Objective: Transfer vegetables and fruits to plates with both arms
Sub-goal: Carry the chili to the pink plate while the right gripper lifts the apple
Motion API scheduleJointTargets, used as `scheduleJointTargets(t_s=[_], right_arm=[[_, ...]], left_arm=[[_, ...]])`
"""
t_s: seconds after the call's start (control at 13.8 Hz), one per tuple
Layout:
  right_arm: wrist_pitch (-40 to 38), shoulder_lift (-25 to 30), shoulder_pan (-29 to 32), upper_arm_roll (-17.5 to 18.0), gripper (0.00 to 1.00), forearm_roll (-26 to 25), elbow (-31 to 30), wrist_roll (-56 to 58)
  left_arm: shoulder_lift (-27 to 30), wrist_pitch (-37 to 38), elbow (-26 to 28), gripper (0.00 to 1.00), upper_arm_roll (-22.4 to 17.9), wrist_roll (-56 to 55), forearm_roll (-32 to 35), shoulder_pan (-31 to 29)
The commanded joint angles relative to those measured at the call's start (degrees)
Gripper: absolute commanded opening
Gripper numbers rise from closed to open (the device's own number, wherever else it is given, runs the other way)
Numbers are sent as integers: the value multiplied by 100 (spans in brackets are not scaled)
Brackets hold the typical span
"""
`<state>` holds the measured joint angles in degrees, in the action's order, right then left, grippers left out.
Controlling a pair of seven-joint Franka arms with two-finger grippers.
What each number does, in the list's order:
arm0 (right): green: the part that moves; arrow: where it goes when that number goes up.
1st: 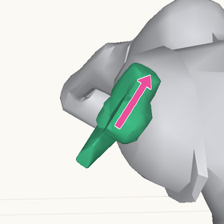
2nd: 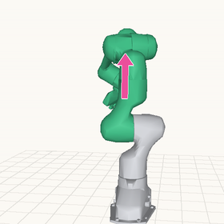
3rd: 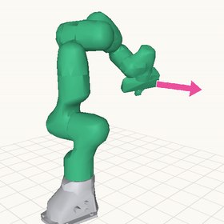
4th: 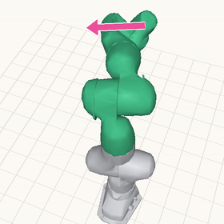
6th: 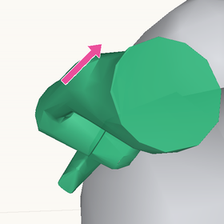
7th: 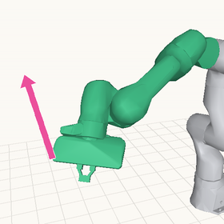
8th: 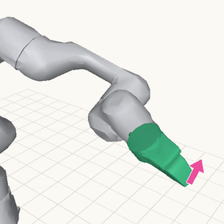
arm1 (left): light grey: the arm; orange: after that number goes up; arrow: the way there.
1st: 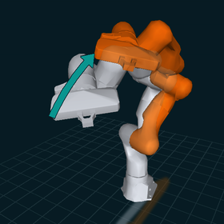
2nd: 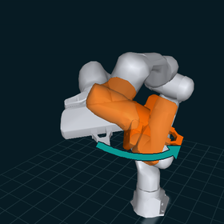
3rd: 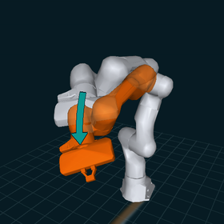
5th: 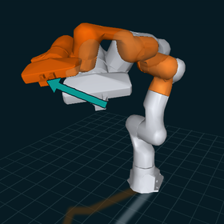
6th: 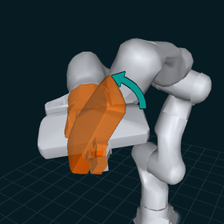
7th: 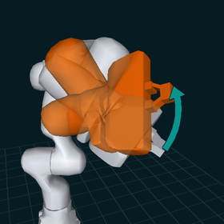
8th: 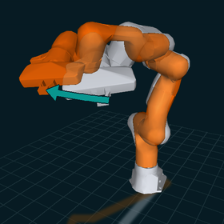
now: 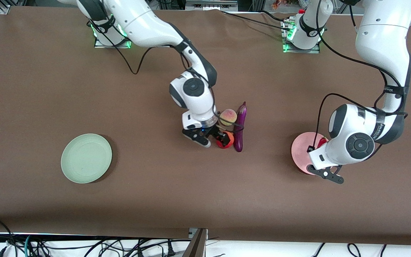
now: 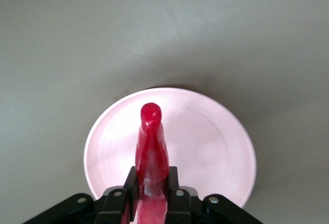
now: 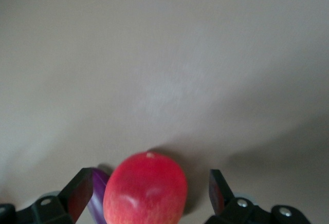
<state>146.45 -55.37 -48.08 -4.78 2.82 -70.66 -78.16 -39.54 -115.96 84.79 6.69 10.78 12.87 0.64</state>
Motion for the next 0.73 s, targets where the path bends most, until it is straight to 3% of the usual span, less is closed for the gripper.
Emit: scheduleJointTargets(t_s=[0.0, 0.15, 0.36, 0.44, 0.51, 0.58, 0.65], right_arm=[[173, -483, -402, -373, 100, -115, 509, -550], [164, -492, -474, -383, 100, -115, 501, -648], [173, -527, -491, -400, 99, -124, 492, -639], [173, -536, -491, -401, 88, -133, 492, -613], [164, -536, -491, -418, 68, -124, 492, -604], [164, -527, -491, -444, 43, -133, 492, -552], [164, -510, -474, -462, 25, -159, 492, -499]], left_arm=[[-246, 4, -165, 14, -54, 126, 85, -212], [-361, -14, -156, 16, -10, 126, -20, -433], [-554, -41, -147, 28, -10, 126, -380, -513], [-555, -41, -156, 28, -10, 126, -381, -469], [-537, -32, -156, 29, -10, 126, -381, -469], [-537, -41, -165, 53, -10, 126, -390, -469], [-537, -41, -165, 61, -10, 152, -347, -486]])
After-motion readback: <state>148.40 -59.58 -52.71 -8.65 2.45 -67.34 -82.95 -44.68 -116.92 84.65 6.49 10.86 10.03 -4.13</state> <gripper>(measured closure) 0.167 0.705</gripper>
